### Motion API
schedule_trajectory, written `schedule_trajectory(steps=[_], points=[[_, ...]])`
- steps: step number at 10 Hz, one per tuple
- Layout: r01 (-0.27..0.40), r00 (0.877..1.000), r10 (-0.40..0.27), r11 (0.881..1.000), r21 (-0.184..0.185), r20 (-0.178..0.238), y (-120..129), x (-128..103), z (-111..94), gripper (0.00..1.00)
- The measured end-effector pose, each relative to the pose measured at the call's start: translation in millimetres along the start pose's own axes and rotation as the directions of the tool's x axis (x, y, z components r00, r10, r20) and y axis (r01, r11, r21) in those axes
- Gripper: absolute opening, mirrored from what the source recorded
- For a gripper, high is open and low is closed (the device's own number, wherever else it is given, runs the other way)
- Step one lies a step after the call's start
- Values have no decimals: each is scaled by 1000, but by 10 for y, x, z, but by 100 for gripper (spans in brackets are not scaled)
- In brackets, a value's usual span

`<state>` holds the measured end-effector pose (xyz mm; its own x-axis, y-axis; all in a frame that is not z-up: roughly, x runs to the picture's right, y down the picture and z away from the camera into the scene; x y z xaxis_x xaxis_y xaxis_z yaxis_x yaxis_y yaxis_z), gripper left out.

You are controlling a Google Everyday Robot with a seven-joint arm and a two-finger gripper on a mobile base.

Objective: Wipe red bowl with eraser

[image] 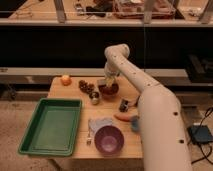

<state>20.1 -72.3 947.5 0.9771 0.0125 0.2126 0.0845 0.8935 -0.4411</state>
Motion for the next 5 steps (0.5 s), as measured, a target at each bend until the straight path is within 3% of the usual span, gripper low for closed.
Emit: schedule_trajectory(steps=[5], points=[[83,996,-82,996,-40,24,96,-149,160,0]])
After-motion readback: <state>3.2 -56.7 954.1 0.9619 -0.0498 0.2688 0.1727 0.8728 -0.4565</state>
